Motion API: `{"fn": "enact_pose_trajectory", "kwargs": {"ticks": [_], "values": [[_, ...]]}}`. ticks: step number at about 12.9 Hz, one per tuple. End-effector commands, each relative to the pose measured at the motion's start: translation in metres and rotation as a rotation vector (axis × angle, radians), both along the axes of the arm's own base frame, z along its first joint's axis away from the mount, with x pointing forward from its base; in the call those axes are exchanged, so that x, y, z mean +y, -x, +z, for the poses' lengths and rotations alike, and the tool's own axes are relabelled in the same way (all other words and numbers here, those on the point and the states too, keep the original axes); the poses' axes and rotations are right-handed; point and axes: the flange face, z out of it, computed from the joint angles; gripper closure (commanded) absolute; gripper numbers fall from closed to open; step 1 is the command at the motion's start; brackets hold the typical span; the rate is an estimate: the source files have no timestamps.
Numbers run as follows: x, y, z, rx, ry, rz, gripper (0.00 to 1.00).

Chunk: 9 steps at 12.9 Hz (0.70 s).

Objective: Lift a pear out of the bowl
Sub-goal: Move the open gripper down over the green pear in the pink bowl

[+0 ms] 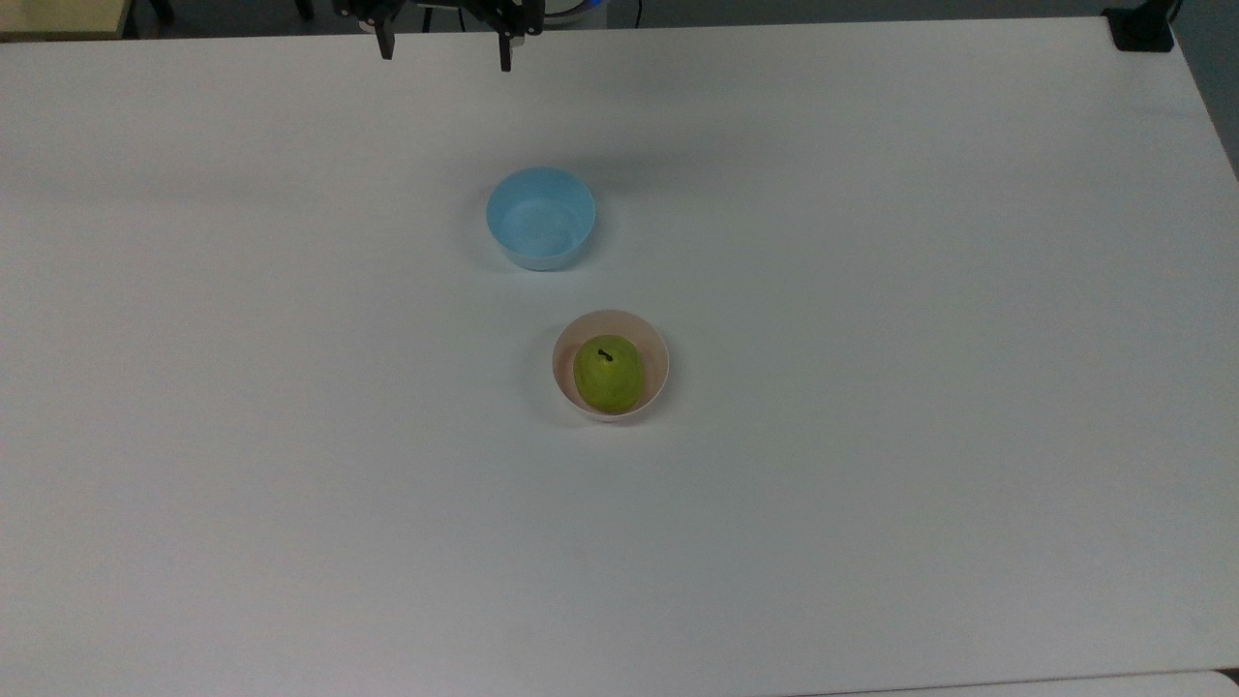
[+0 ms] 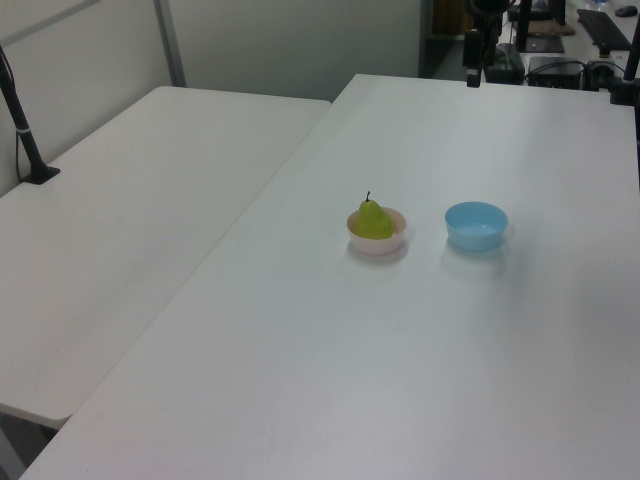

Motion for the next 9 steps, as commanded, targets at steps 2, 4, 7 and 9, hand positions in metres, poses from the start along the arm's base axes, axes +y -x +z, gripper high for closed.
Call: {"fn": "enact_pose_trajectory", "kwargs": {"ticks": [2, 4, 7, 9], "values": [[0.001, 0.0, -0.002, -0.024, -0.022, 0.021, 0.0], [0.003, -0.001, -0.003, -0.024, -0.022, 0.024, 0.0], [0.009, -0.01, -0.01, -0.042, -0.025, 0.035, 0.0], [0.014, -0.02, -0.023, -0.039, -0.037, 0.05, 0.0]]}}
